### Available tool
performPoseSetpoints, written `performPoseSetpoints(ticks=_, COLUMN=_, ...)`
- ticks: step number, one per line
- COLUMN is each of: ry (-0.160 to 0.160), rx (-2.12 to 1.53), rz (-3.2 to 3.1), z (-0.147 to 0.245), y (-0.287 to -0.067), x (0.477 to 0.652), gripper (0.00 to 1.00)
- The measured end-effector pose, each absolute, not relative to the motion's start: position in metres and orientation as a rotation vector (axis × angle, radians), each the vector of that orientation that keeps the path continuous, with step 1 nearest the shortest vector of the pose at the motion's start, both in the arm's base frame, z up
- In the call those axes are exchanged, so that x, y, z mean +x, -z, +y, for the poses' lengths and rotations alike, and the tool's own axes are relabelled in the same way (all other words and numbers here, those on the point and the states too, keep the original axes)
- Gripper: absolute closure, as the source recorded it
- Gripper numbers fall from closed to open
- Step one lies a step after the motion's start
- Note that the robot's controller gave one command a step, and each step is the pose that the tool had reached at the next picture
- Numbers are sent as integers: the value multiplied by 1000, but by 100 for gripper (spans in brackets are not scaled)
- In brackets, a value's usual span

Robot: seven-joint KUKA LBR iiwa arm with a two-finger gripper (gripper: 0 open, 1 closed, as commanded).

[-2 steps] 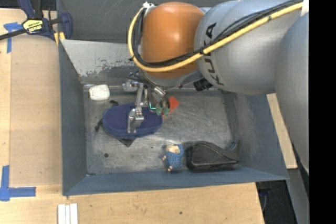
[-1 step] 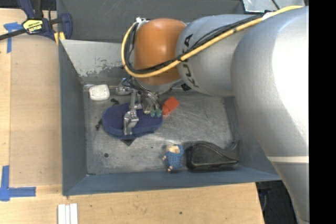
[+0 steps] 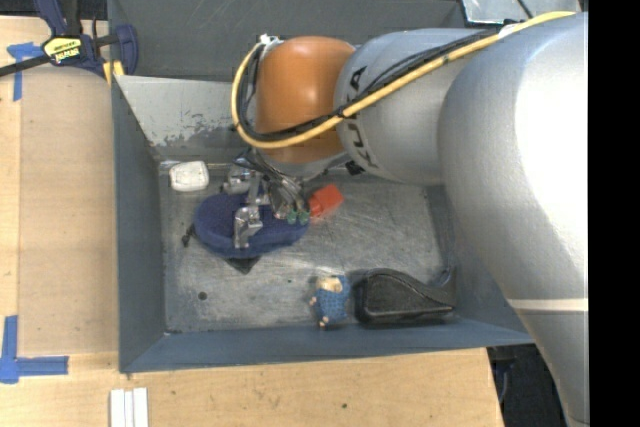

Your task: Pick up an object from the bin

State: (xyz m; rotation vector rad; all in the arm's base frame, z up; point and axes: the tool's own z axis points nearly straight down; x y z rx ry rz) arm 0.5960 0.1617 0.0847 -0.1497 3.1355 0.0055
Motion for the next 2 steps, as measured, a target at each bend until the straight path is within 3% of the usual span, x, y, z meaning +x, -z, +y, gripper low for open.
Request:
performPoseSetpoints(ticks=1, ry=-3, rx=-221, rz=3122, z=167, y=-234, x=594, gripper=100)
performPoseSetpoints(ticks=2, ry=-3, rx=-237, rz=3120, z=170, y=-361, x=591, gripper=100)
